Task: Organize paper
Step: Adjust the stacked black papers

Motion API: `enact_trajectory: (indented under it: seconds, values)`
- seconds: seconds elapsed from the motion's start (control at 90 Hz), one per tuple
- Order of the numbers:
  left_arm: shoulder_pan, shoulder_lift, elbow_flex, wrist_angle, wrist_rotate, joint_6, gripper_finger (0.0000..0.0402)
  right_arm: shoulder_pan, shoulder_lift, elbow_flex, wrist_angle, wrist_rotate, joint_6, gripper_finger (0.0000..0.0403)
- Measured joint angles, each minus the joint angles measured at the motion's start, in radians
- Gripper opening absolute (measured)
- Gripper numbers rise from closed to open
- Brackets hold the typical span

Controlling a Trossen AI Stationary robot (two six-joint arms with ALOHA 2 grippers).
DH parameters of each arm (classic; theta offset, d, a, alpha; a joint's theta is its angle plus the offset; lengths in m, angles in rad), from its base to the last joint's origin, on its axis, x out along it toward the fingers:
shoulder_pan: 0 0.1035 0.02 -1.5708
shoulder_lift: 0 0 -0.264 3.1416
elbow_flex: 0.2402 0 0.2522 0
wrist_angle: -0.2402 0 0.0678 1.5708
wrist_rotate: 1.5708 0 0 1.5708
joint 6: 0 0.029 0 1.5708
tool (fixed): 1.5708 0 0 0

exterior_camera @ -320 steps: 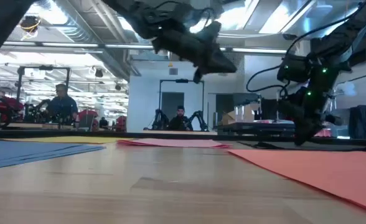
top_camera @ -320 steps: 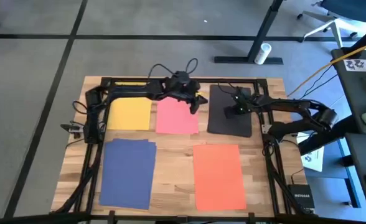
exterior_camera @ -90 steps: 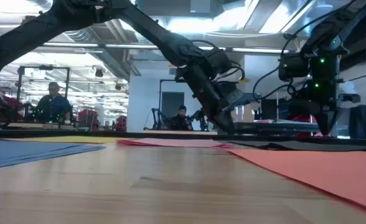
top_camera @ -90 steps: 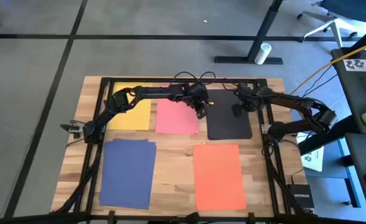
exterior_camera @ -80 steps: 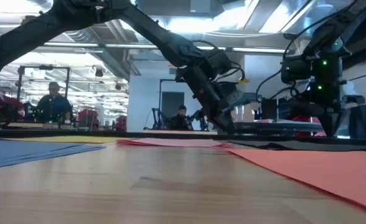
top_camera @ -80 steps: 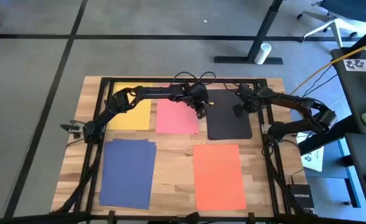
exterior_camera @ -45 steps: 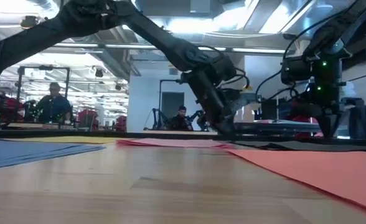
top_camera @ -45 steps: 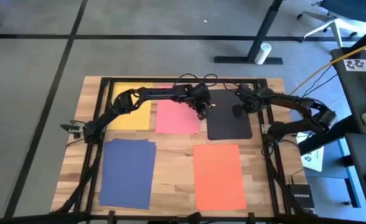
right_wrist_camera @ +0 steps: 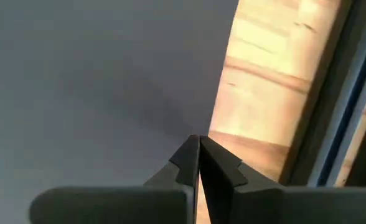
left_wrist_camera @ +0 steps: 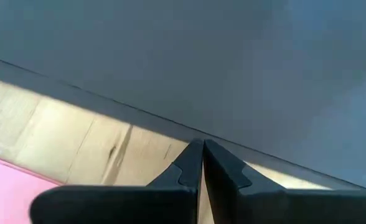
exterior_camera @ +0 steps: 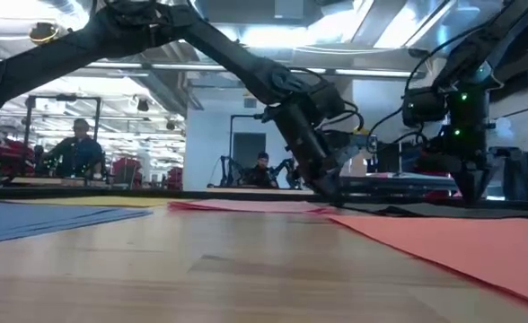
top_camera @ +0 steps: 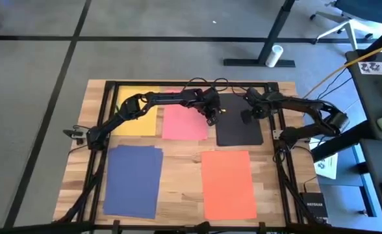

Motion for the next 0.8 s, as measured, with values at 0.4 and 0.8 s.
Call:
enact_trajectory:
  seconds: [0.4, 0.8]
  values:
    - [0.006, 0.001, 0.0, 0.01, 0.003, 0.003, 0.0, 0.0, 0.042, 0.003, 0.037, -0.022, -0.024, 0.0]
    - [0.009, 0.002, -0.001, 0.022, 0.0, 0.003, 0.0, 0.0, 0.024, 0.0, 0.039, -0.046, -0.025, 0.0]
